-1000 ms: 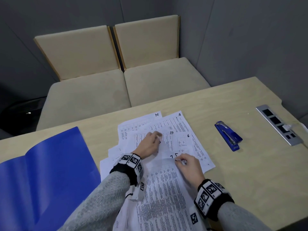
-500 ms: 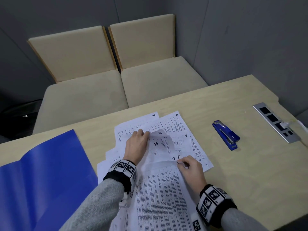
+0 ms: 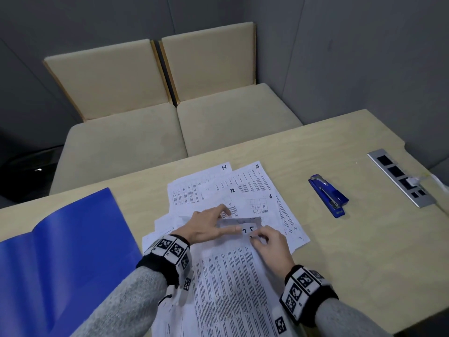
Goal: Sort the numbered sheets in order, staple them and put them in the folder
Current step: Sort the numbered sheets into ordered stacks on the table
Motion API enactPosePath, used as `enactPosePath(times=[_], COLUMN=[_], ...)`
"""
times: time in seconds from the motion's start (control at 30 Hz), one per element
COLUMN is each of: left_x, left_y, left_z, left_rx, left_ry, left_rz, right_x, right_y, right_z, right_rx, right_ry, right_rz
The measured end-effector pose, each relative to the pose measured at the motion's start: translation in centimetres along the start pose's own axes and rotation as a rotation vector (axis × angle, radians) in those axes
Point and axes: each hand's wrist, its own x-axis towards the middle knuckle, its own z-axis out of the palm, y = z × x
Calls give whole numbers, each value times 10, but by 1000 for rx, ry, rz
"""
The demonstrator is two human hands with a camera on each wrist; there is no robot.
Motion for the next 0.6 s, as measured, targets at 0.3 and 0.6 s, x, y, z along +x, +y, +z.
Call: enactPosePath(times=[0.3, 0.6], left_x=[-17, -60], left_y=[-22, -30], left_z=[11, 24], left_rx=[178, 9], left_ry=[211, 290], left_rz=[-48, 135], right_x=[6, 56], right_y=[-14, 5], right_z=[-6, -39], right_rx=[331, -221], right_ry=[-37, -3], right_rz=[75, 396])
